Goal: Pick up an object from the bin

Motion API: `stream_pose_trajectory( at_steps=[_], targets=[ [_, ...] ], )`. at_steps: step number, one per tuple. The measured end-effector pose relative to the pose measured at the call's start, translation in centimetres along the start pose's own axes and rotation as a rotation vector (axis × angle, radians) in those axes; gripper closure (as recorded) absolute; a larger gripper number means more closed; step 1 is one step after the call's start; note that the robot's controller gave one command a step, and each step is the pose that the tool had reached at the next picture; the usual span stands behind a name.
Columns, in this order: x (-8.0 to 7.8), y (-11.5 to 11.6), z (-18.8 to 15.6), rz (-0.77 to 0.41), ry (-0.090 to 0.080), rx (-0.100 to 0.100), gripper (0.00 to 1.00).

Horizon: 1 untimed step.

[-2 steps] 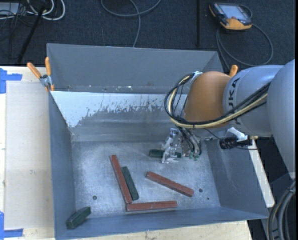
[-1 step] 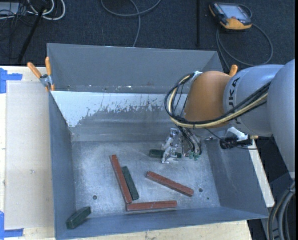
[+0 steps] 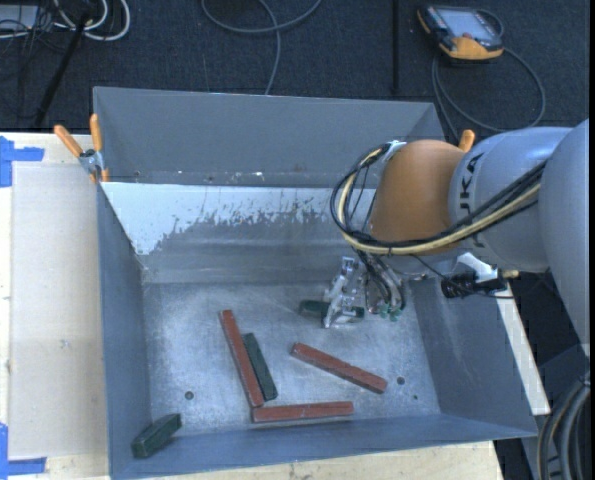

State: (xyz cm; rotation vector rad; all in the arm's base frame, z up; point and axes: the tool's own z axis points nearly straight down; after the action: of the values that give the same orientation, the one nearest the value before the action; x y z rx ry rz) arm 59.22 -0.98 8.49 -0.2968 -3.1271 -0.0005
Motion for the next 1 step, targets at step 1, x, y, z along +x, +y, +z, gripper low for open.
stream_pose_trajectory(
  at_steps=[1],
  targets=[
    [0.02, -0.02, -1.28, 0.0, 0.002, 0.0, 1.0]
  ],
)
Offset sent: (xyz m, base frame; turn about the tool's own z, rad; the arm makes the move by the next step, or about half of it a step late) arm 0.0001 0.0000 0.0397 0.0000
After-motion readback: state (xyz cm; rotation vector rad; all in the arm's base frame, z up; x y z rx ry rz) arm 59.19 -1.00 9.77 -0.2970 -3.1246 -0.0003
